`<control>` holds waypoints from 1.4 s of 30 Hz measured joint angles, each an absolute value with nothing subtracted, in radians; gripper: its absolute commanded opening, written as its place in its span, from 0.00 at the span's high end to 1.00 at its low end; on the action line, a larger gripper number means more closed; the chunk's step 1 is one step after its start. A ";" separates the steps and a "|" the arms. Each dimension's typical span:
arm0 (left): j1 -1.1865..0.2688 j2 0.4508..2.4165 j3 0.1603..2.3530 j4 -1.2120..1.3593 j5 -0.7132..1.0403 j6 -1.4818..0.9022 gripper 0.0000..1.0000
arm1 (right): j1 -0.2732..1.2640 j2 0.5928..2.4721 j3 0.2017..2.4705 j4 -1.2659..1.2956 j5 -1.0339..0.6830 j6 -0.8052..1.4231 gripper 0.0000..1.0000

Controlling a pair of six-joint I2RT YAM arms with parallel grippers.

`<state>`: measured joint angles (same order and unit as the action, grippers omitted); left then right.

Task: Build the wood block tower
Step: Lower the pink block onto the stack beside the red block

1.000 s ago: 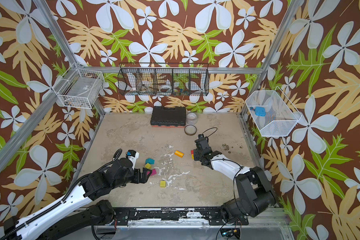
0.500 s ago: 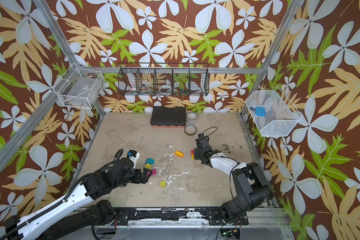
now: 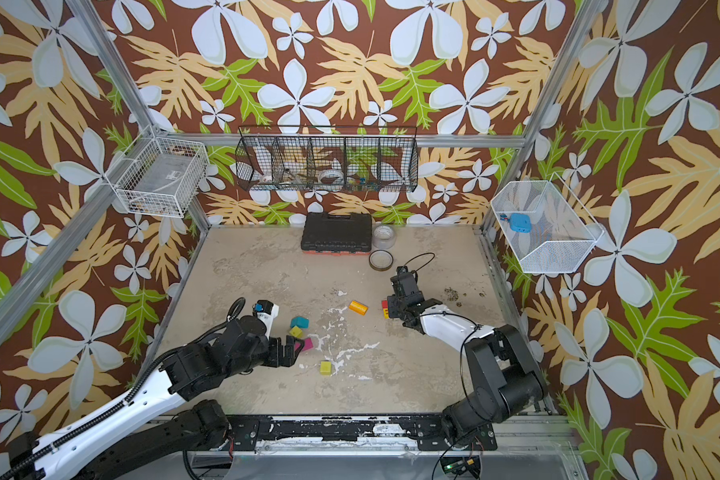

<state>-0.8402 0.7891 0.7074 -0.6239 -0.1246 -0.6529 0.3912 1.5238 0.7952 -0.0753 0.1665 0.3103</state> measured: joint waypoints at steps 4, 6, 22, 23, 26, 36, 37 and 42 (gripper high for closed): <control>-0.840 0.785 0.707 -0.624 -0.124 -0.653 0.00 | 0.391 1.524 0.801 -0.080 0.168 0.310 0.87; -0.840 0.785 0.707 -0.624 -0.124 -0.653 0.00 | 0.391 1.526 0.806 -0.080 0.170 0.309 0.86; -0.841 0.789 0.706 -0.624 -0.123 -0.653 0.00 | 0.391 1.591 0.833 -0.083 0.155 0.303 0.75; -0.841 0.788 0.706 -0.624 -0.123 -0.653 0.00 | 0.391 1.593 0.833 -0.083 0.154 0.303 0.75; -0.841 0.788 0.706 -0.624 -0.123 -0.653 0.00 | 0.391 1.597 0.834 -0.083 0.154 0.303 0.71; -0.840 0.787 0.706 -0.624 -0.123 -0.653 0.00 | 0.392 1.599 0.834 -0.083 0.154 0.303 0.62; -0.840 0.787 0.706 -0.624 -0.123 -0.653 0.00 | 0.392 1.599 0.834 -0.083 0.154 0.303 0.62; -0.840 0.787 0.706 -0.624 -0.123 -0.653 0.00 | 0.392 1.597 0.834 -0.083 0.151 0.303 0.62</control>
<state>-0.8402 0.7872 0.7059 -0.6239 -0.1230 -0.6529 0.3920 1.5974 0.8341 -0.0830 0.1509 0.3031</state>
